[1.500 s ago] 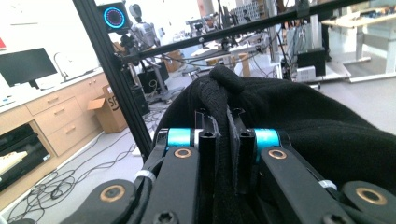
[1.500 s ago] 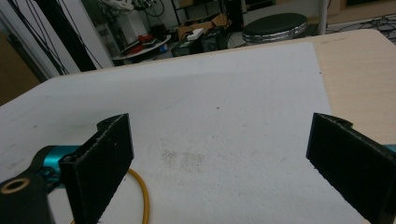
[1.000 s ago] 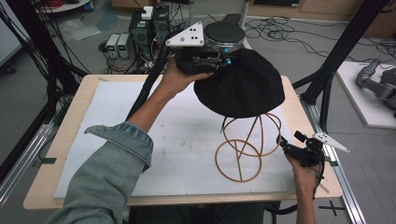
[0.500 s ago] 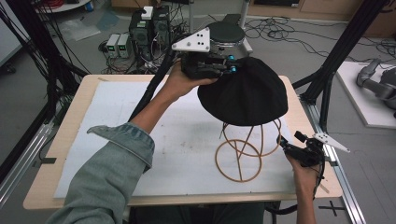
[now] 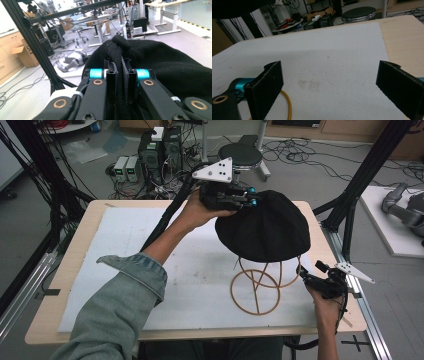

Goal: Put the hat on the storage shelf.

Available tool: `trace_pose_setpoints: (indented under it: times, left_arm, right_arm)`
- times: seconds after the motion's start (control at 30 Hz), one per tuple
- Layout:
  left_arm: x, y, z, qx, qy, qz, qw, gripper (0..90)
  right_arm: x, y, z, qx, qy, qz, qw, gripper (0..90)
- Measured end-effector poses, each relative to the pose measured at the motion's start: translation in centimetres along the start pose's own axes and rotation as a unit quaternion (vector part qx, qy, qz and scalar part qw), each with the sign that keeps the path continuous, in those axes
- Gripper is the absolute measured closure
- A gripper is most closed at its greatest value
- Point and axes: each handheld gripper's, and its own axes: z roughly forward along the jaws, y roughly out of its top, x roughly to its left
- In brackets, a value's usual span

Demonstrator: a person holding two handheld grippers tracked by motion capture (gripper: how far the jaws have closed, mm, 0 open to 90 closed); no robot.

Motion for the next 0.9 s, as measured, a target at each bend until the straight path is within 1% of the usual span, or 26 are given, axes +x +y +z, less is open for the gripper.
trace_pose_setpoints:
  times: [0.07,0.13,0.23,0.33,0.5,0.63,0.77,0.8,0.9]
  left_arm:
    - [-0.1,-0.2,0.2,0.001,-0.002,0.001,1.0000,84.3]
    - [-0.2,-0.5,0.3,-0.001,-0.007,-0.002,1.0000,84.3]
    - [-0.2,-0.9,0.4,0.006,-0.005,-0.003,1.0000,84.2]
    - [-0.2,-1.4,0.5,0.006,-0.010,-0.009,0.9999,84.2]
    - [-0.6,-1.6,0.9,0.013,-0.019,-0.006,0.9997,84.1]
    - [-1.0,-1.6,1.3,0.016,-0.025,0.000,0.9996,84.0]
    - [-1.2,-1.6,1.6,0.021,-0.032,0.003,0.9993,83.6]
    - [-1.3,-1.7,1.7,0.021,-0.033,0.001,0.9993,83.6]
    - [-1.6,-1.7,1.9,0.026,-0.037,0.006,0.9990,83.5]
  right_arm:
    - [0.0,0.0,0.0,-0.001,0.000,0.002,1.0000,7.0]
    - [0.0,0.0,0.0,-0.002,-0.001,0.005,1.0000,7.0]
    - [-0.1,0.0,0.0,-0.002,-0.001,0.004,1.0000,7.0]
    - [0.0,0.0,0.0,0.000,-0.001,0.004,1.0000,7.0]
    - [0.0,0.0,0.1,0.002,-0.001,0.001,1.0000,7.0]
    - [0.0,0.0,0.1,0.001,-0.001,0.002,1.0000,7.0]
    - [0.0,0.0,0.0,0.002,0.000,0.005,1.0000,7.0]
    - [0.0,0.0,0.0,0.001,0.000,0.004,1.0000,7.0]
    - [0.0,0.0,0.0,0.000,-0.001,0.004,1.0000,7.0]
